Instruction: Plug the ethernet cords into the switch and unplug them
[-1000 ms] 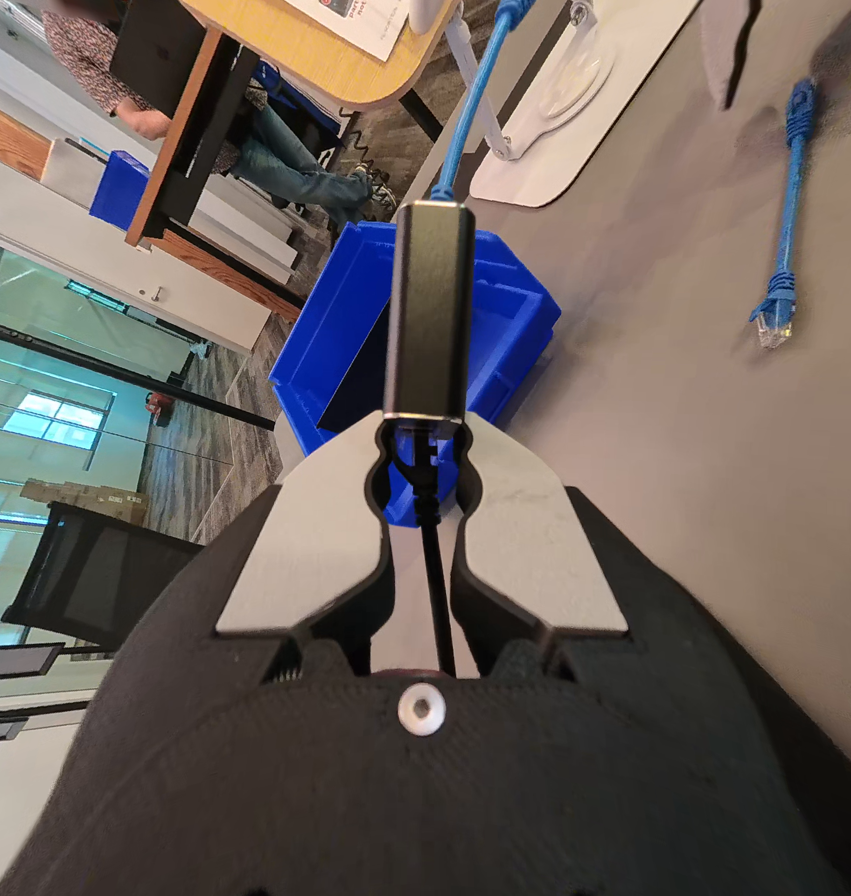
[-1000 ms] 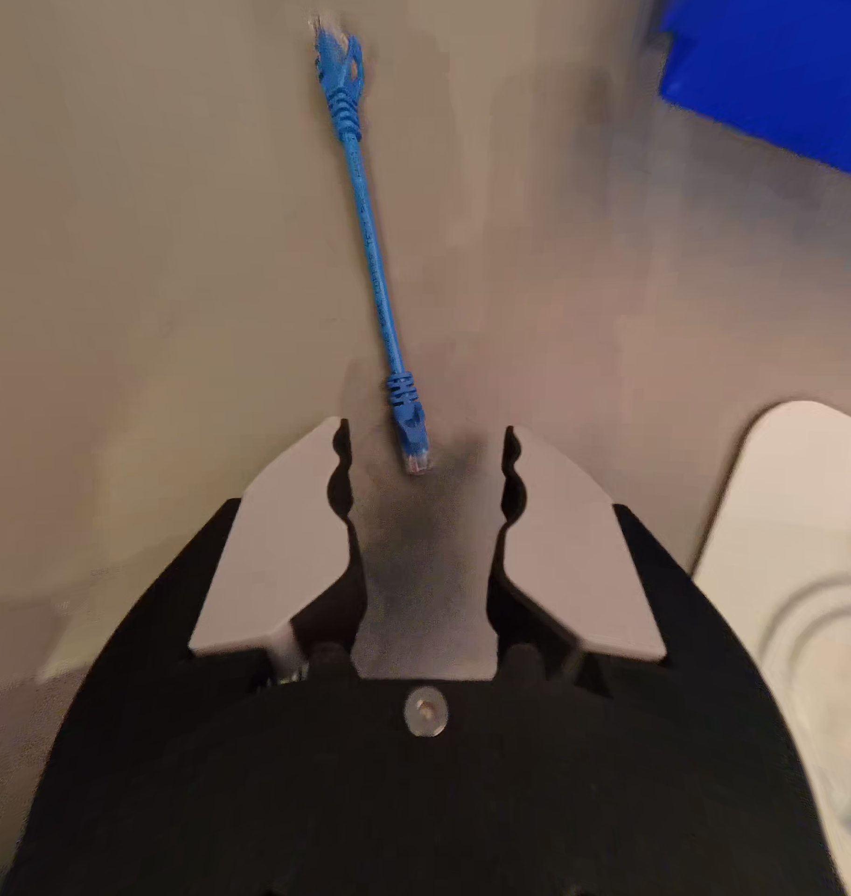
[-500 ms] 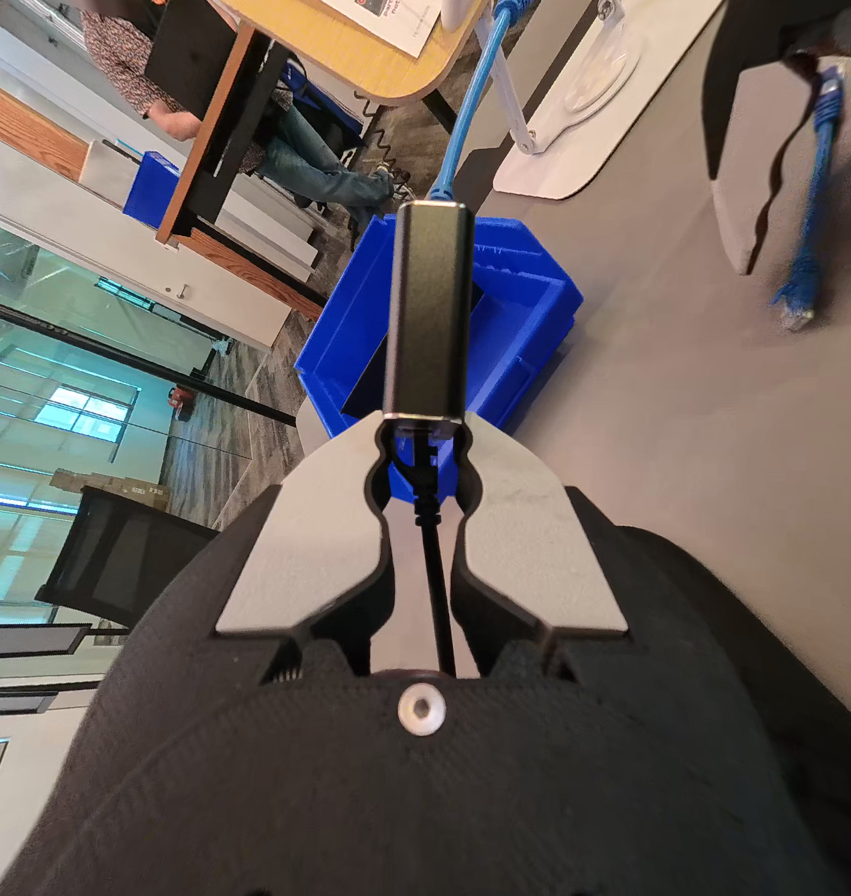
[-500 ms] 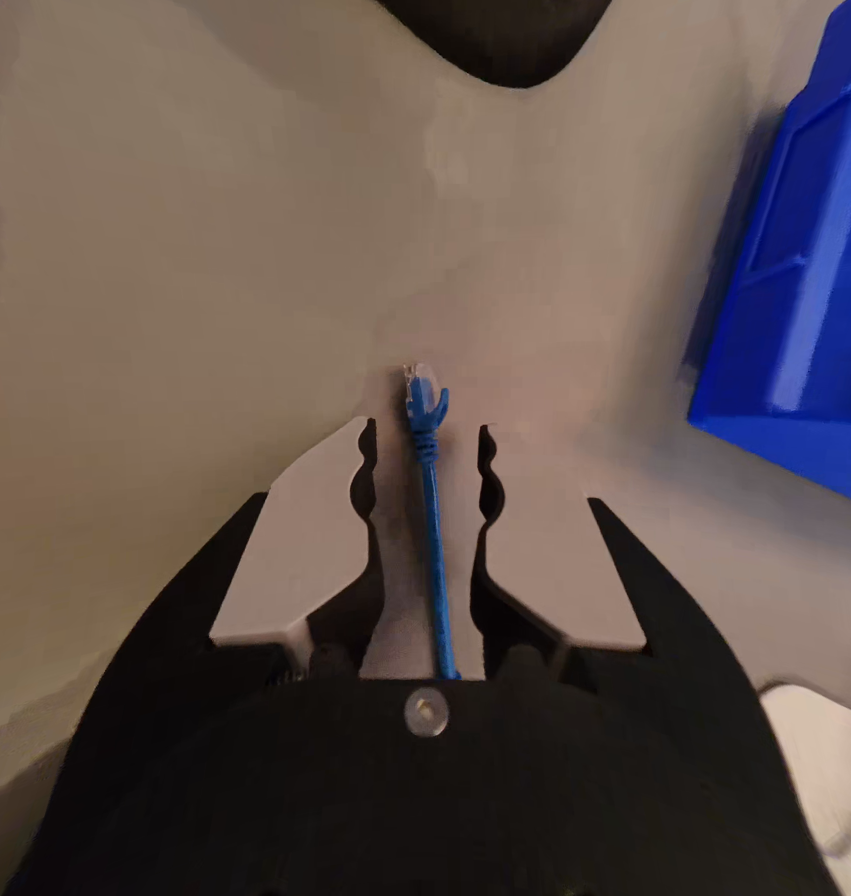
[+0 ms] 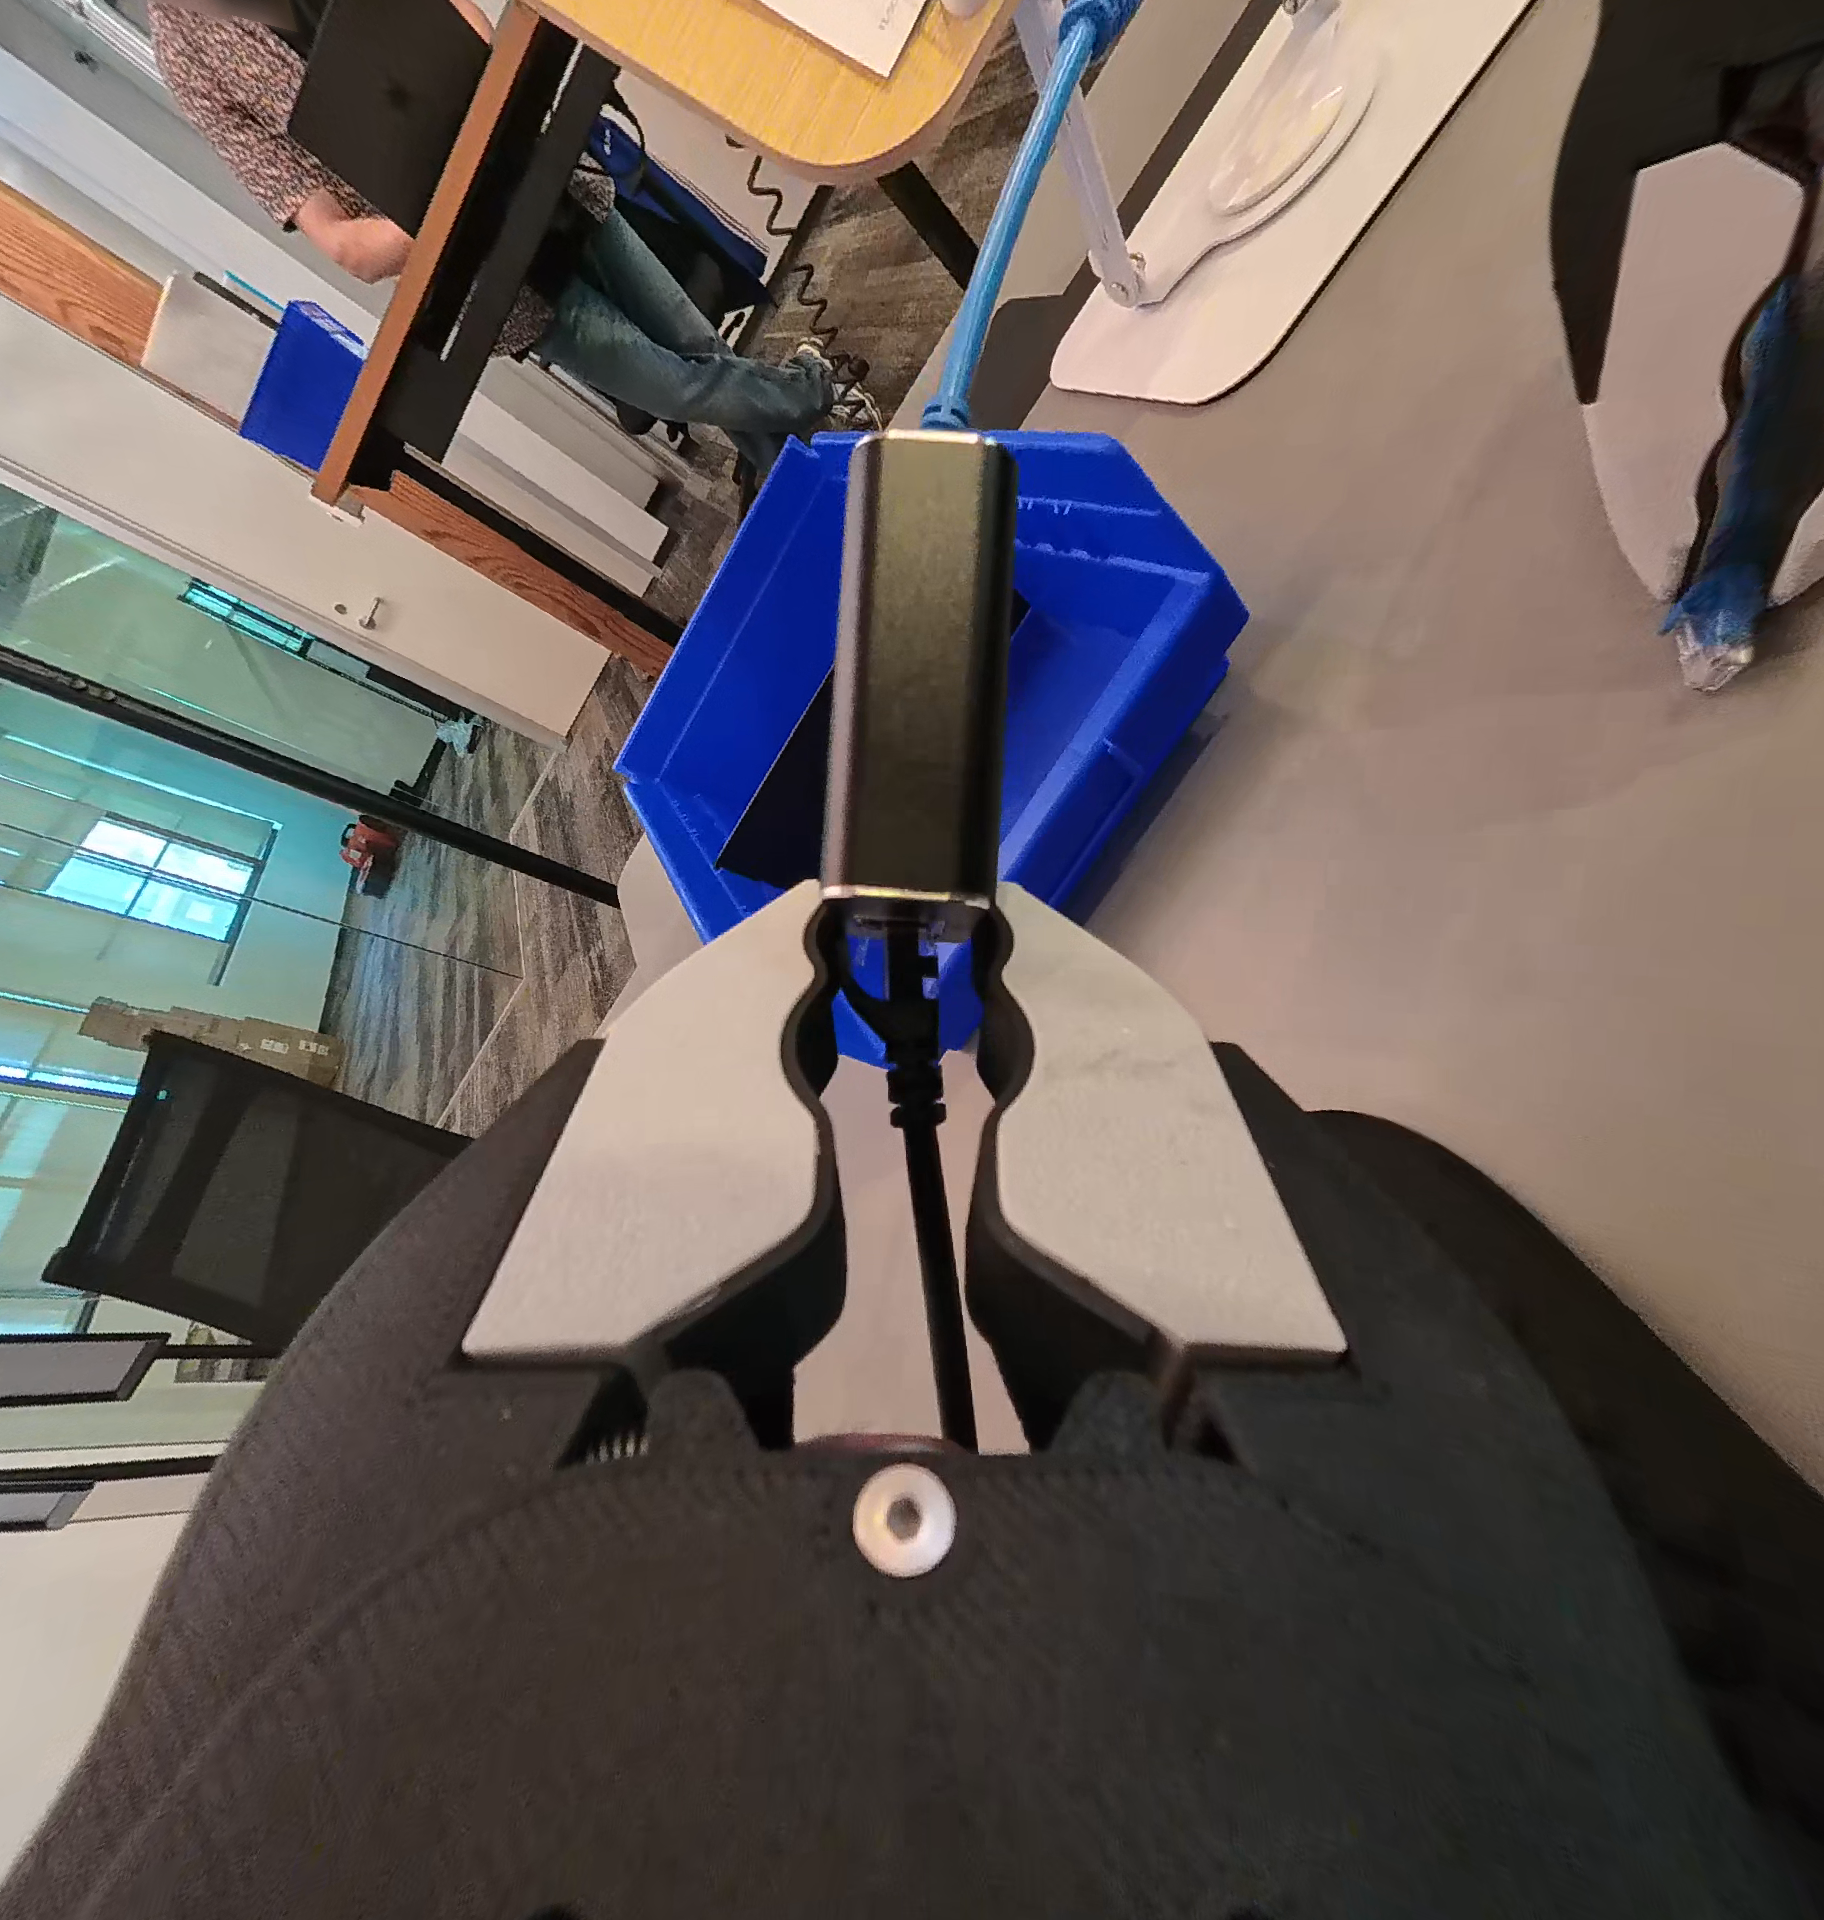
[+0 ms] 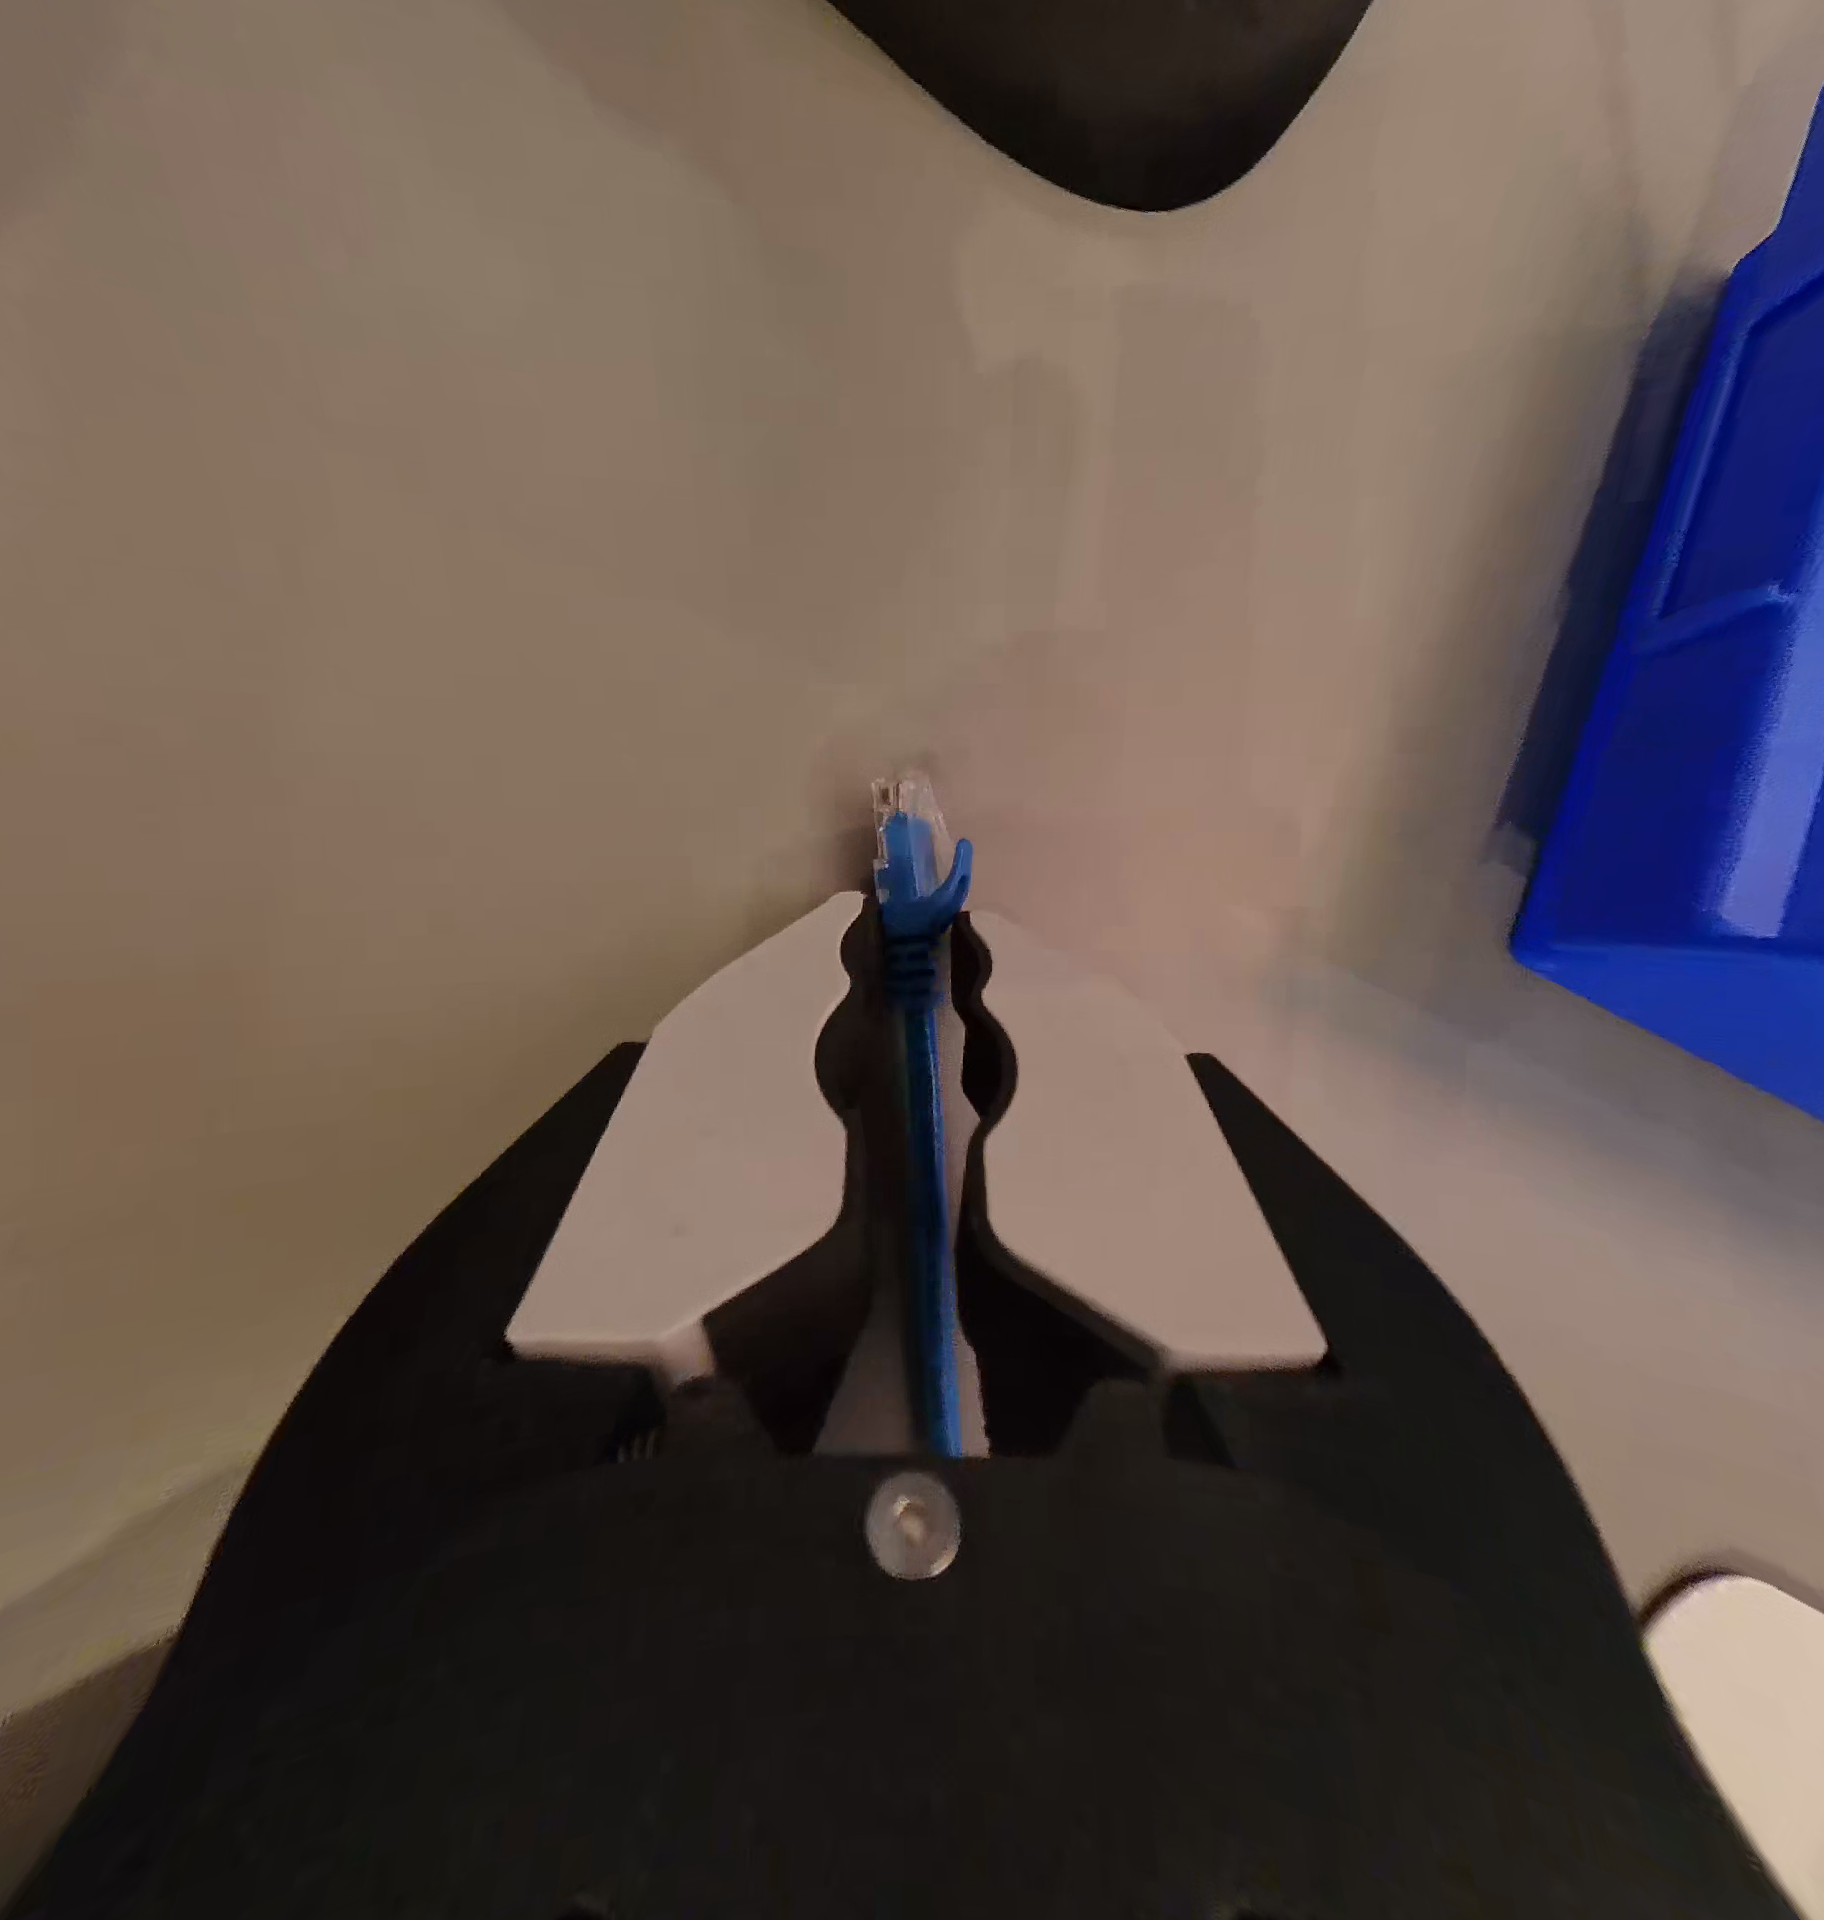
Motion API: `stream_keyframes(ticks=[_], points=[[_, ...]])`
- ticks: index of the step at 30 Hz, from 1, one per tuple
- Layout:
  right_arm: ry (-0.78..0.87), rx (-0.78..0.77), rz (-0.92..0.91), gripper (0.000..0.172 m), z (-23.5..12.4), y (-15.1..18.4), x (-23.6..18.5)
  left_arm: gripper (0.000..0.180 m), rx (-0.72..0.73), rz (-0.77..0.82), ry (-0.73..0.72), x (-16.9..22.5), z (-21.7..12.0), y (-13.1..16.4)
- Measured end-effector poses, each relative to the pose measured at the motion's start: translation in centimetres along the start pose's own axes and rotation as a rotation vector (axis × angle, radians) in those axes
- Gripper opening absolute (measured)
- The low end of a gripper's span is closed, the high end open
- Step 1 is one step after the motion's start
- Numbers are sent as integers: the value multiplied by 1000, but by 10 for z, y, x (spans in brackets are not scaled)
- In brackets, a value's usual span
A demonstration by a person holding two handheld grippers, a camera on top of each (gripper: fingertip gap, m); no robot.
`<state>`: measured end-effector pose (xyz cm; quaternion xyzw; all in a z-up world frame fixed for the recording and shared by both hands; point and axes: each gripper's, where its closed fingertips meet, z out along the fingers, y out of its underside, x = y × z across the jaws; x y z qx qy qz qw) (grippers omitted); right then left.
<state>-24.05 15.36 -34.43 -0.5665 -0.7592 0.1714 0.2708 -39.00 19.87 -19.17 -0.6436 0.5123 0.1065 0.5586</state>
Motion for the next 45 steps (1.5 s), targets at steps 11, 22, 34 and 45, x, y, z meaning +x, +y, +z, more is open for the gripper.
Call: stream_keyframes(ticks=[11,22,34,45], points=[[411,85,-199,9,-107,-54,34,23,-9,60,-2,-2,8,-22],[811,-82,-440,9,-206,-81,80,23,47,305,-21,-15,29,-112],[955,-123,-463,9,-278,-93,72,23,148,451,-114,-25,33,-191],[994,-165,-484,9,-289,-96,61,23,193,487,-128,-16,21,-218]])
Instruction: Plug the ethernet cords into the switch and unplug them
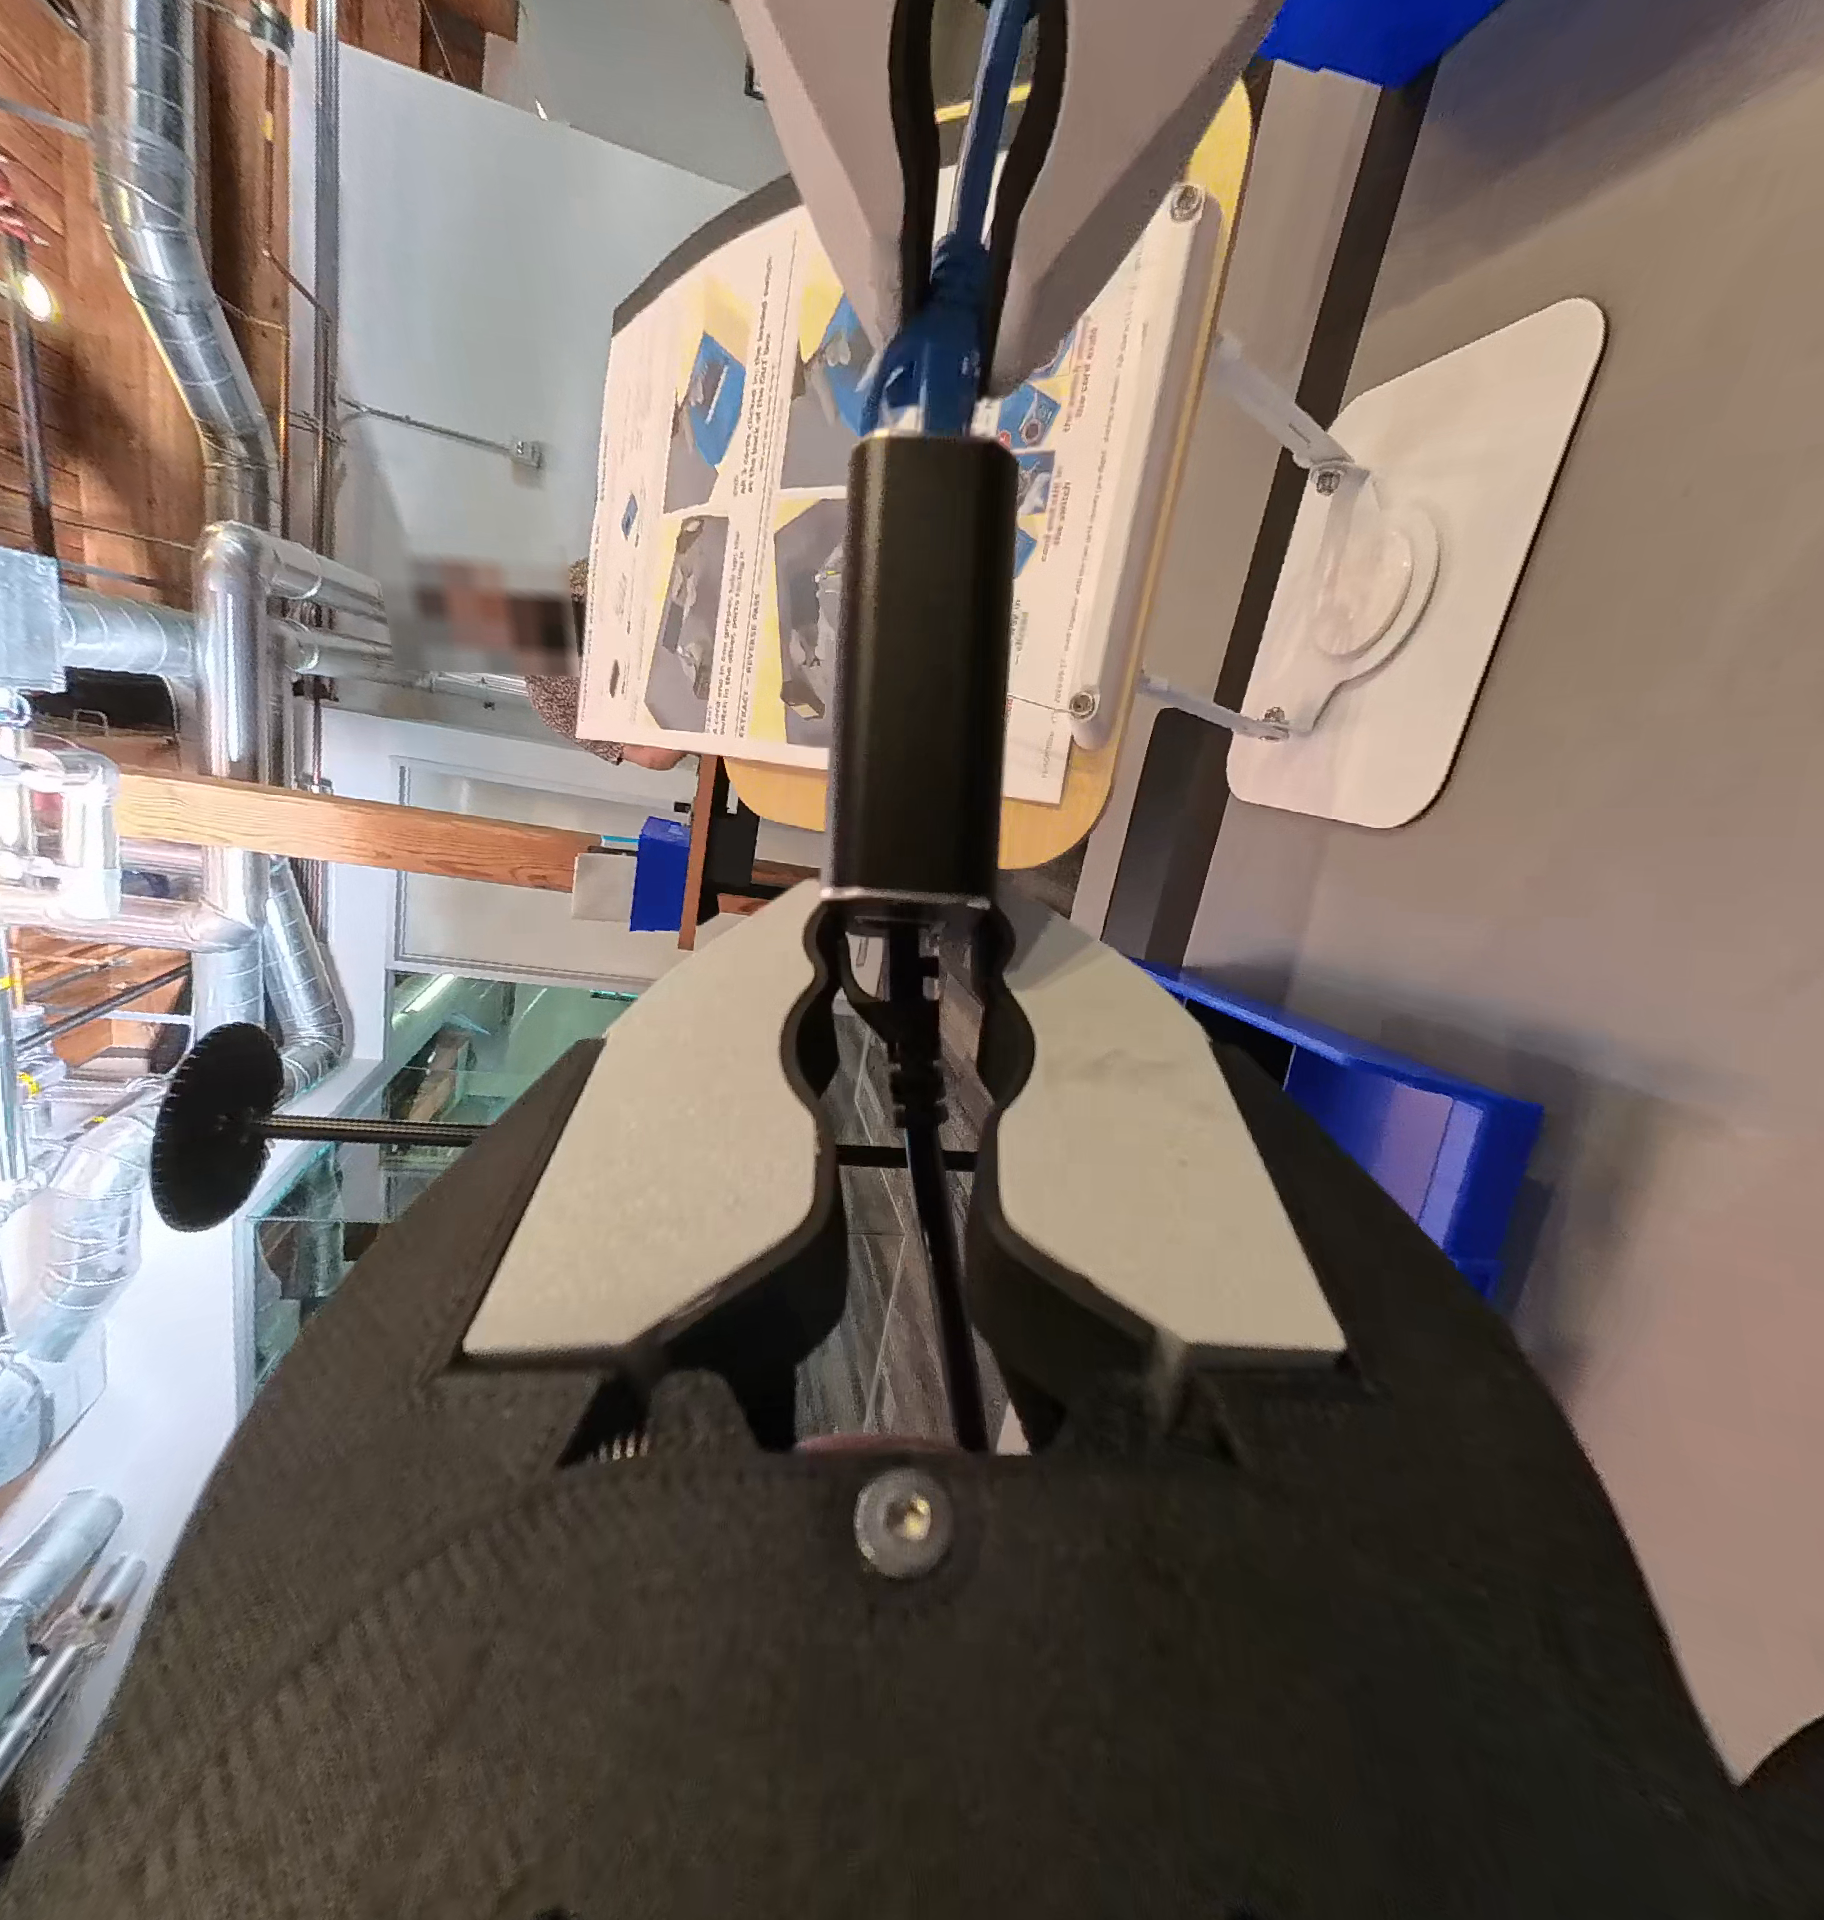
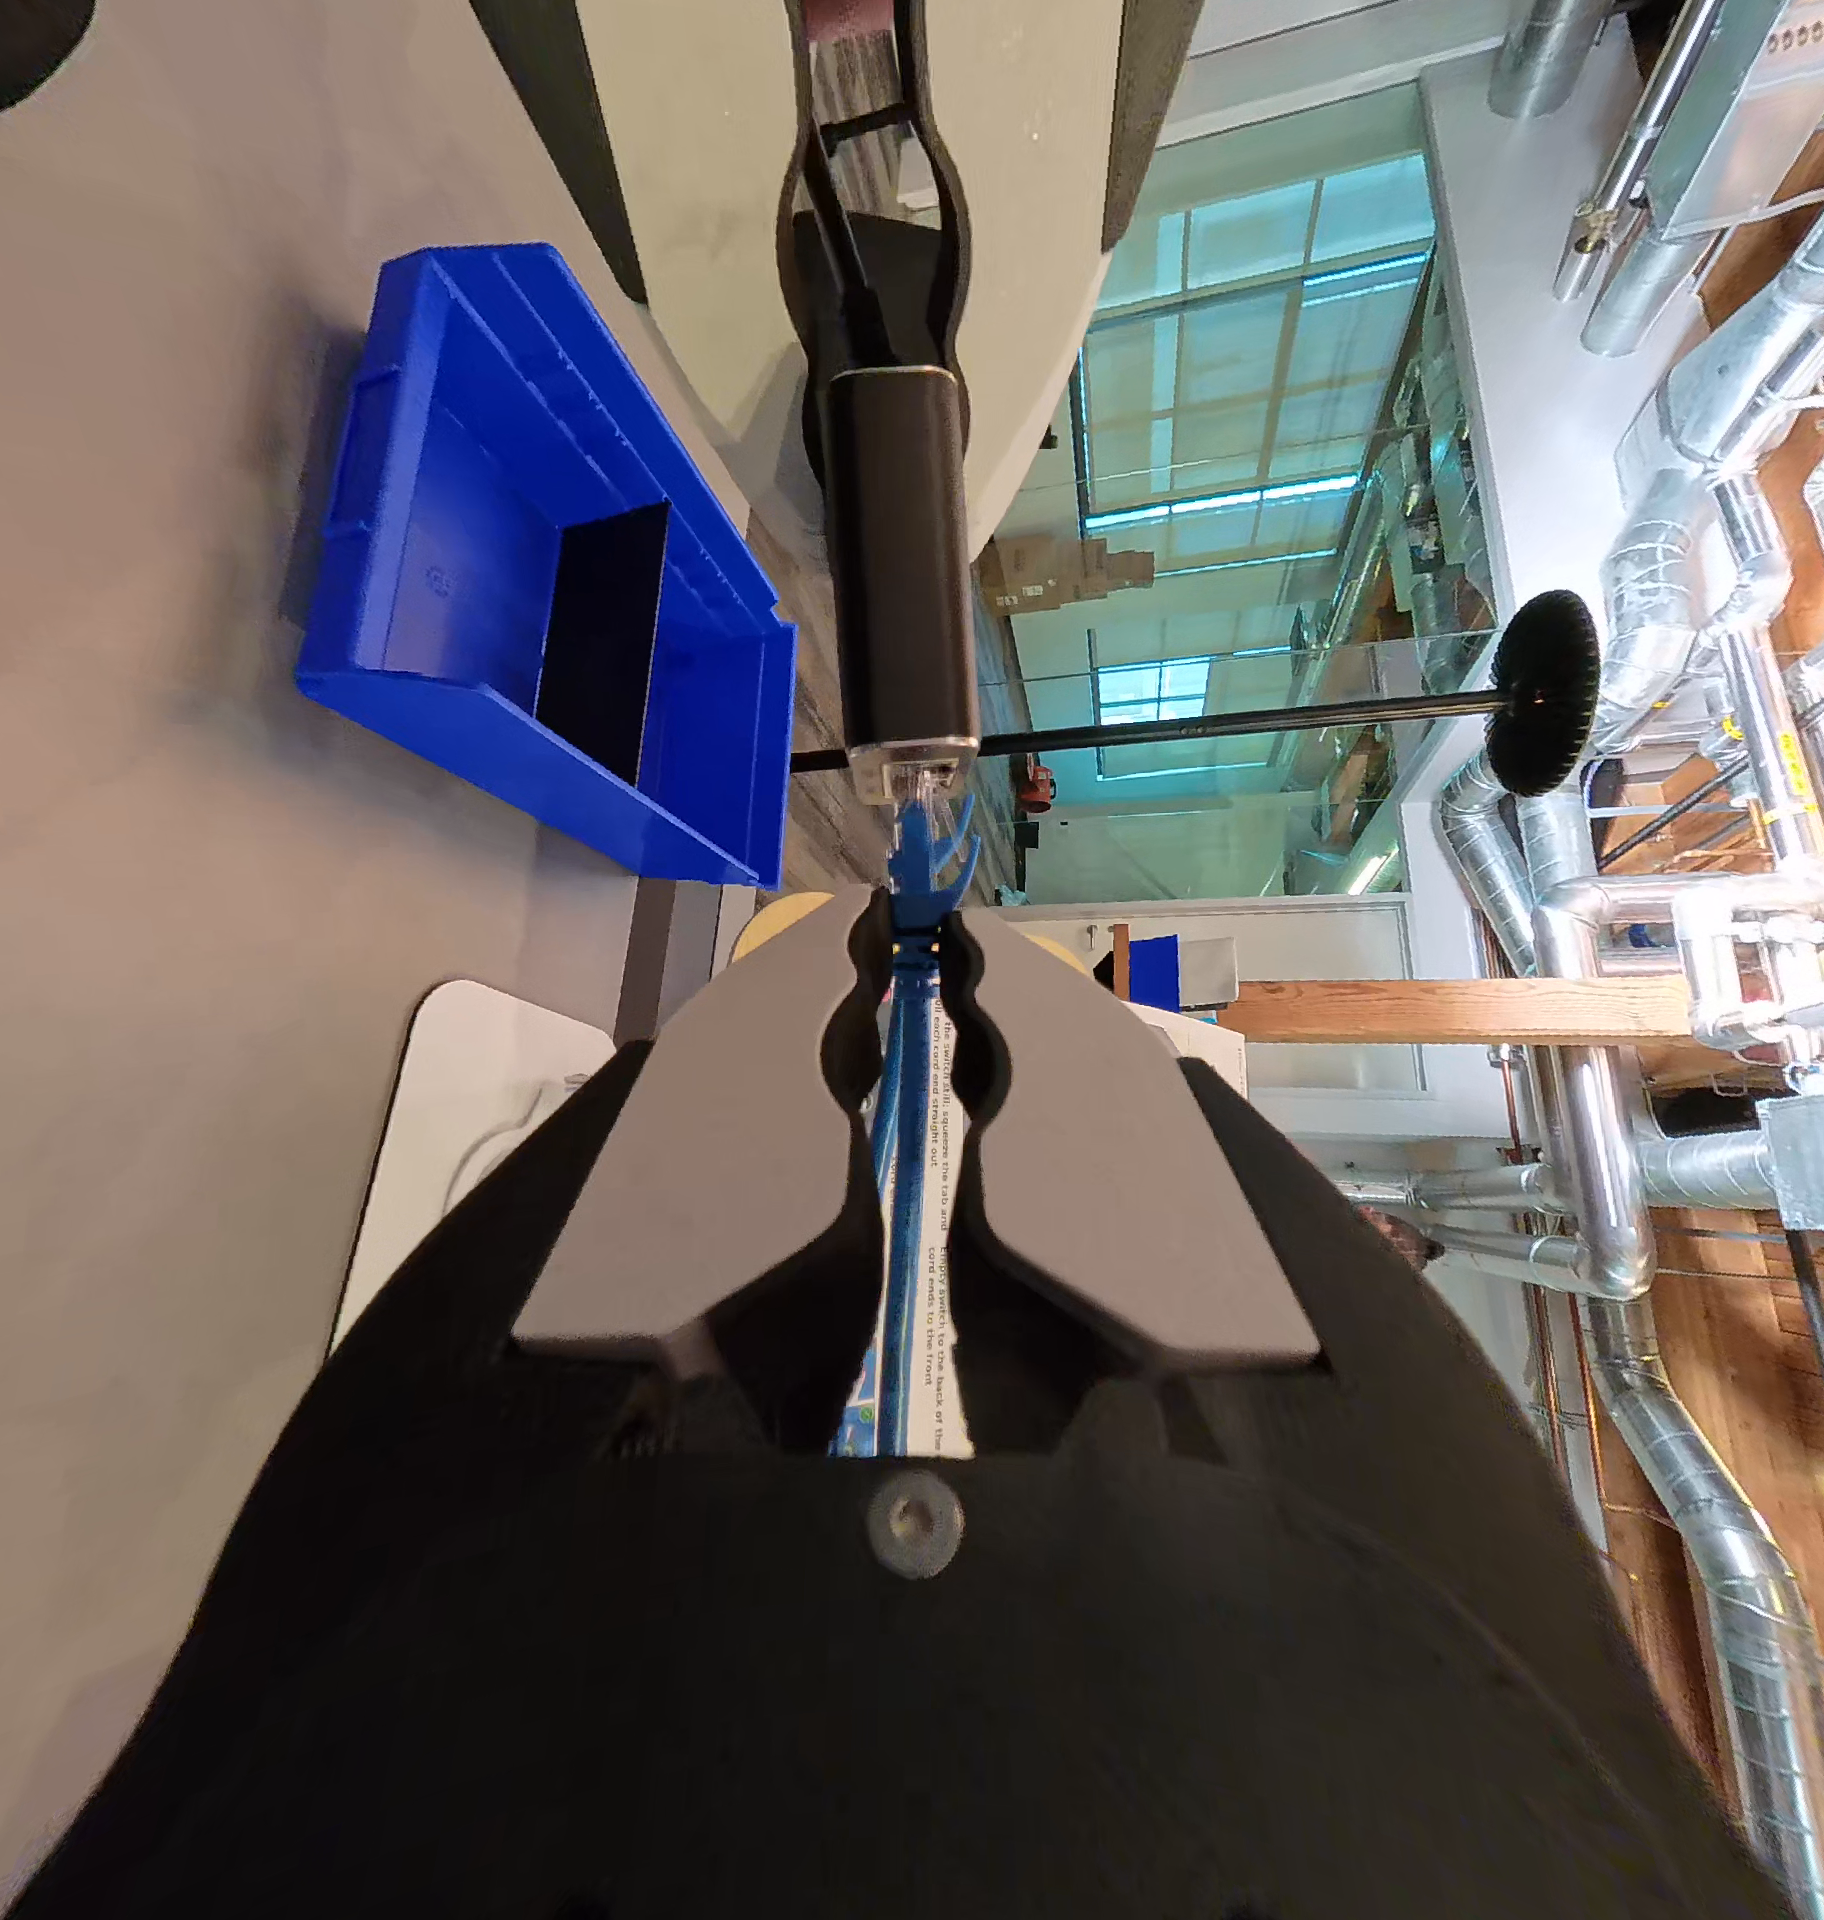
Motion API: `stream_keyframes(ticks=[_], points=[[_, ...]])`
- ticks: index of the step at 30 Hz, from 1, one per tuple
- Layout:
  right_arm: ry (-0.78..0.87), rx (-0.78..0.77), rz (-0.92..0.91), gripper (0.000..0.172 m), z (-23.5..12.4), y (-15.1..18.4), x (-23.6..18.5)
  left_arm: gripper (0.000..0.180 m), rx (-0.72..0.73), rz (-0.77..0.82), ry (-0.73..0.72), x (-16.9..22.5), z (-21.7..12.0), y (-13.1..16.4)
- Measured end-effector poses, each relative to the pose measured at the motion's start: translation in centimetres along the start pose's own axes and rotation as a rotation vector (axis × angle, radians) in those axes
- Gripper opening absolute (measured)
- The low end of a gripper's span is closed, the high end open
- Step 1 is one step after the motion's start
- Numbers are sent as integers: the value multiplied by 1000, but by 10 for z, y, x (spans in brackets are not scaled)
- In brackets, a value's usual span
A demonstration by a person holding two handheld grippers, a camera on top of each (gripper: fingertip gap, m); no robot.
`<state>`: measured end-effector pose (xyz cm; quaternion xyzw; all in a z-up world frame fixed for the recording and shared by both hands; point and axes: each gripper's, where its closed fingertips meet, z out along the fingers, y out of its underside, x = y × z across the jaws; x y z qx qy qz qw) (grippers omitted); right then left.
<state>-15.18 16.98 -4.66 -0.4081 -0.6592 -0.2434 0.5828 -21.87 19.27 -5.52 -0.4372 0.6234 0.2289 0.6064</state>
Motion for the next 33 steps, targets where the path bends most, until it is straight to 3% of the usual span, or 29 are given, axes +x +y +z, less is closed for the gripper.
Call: stream_keyframes(ticks=[33], points=[[31,10,-13,8,-17,-12,15,22,-11,70,-64,-18,-4,-19]])
